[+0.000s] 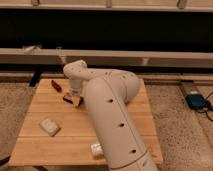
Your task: Place the eraser on the white sponge
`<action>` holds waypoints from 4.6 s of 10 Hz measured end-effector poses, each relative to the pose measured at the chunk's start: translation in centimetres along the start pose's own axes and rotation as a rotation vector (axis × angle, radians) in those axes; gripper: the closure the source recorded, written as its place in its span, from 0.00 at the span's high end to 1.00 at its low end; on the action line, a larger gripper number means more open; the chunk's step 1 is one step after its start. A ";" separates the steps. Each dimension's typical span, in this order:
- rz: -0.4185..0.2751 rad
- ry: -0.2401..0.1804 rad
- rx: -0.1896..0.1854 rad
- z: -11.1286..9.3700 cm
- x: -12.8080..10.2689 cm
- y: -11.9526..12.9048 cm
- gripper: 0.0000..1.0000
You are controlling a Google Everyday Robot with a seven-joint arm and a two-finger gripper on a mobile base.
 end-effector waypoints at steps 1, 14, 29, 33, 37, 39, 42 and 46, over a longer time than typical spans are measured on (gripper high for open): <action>-0.001 0.001 -0.001 -0.1 0.0 0.0 0.00; -0.276 -0.078 0.080 -5.4 -8.6 13.3 0.00; -0.374 -0.066 -0.004 -1.3 -11.2 17.9 0.16; -0.374 -0.050 0.004 -1.1 -11.3 17.9 0.59; -0.379 -0.045 0.002 -1.0 -11.3 18.2 0.80; -0.382 -0.042 0.000 -0.9 -11.5 18.3 0.80; -0.378 -0.038 0.003 -0.9 -11.4 18.3 0.80; -0.369 -0.032 0.013 -0.9 -11.4 18.1 0.80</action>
